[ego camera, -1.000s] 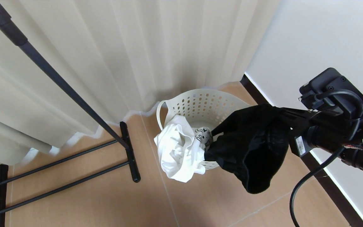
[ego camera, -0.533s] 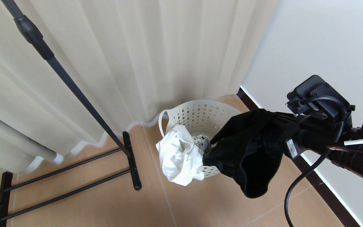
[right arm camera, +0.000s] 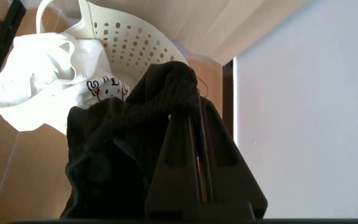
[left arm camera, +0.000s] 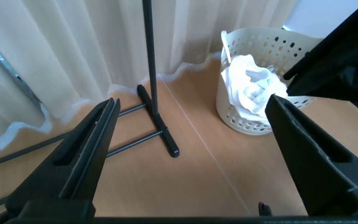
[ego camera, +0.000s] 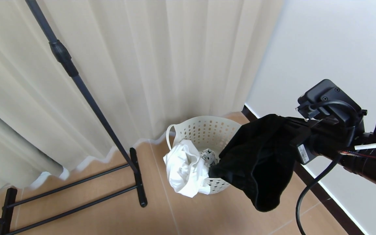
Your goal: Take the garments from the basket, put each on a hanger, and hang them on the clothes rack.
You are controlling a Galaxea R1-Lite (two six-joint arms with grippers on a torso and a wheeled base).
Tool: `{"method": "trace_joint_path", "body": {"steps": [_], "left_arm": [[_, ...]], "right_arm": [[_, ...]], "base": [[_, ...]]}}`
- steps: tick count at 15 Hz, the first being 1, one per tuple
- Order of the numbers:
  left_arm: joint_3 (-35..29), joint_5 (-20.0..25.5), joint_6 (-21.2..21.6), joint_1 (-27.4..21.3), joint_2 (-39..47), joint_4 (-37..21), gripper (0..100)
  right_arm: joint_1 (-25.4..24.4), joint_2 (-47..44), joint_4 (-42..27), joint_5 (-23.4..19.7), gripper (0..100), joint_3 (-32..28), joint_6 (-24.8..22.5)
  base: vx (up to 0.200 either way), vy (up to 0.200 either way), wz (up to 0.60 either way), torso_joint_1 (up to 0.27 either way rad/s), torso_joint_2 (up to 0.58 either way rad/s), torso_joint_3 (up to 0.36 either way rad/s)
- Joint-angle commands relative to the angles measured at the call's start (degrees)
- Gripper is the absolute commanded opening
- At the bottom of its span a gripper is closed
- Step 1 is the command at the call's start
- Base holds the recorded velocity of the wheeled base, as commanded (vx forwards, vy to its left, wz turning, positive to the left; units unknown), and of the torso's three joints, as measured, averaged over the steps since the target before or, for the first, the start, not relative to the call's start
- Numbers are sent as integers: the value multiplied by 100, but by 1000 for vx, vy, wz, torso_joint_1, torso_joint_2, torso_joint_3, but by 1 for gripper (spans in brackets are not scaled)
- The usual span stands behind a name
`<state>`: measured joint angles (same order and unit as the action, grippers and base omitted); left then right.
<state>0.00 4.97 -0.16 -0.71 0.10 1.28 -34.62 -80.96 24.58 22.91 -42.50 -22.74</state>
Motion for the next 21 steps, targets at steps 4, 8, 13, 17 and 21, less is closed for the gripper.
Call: {"method": "trace_joint_path", "body": {"steps": [4, 8, 13, 17, 21], "left_arm": [[0, -5, -2, 0, -1, 4, 100], [0, -5, -2, 0, -1, 4, 100], [0, -5, -2, 0, -1, 4, 100], [0, -5, -2, 0, -1, 4, 100], [0, -5, -2, 0, -1, 4, 100]], "right_arm": [[-1, 1, 3, 3, 0, 5, -3], [-1, 27, 12, 3, 0, -4, -3], [131, -17, 3, -32, 0, -39, -3], [140, -8, 3, -41, 0, -22, -29], [140, -25, 3, -41, 0, 5, -38]], "base": [[0, 0, 0, 4, 1, 206], [0, 0, 0, 1, 2, 205], [0, 0, 0, 0, -21, 176], [0, 0, 0, 30, -343, -234], [0, 0, 0, 94, -442, -350]]}}
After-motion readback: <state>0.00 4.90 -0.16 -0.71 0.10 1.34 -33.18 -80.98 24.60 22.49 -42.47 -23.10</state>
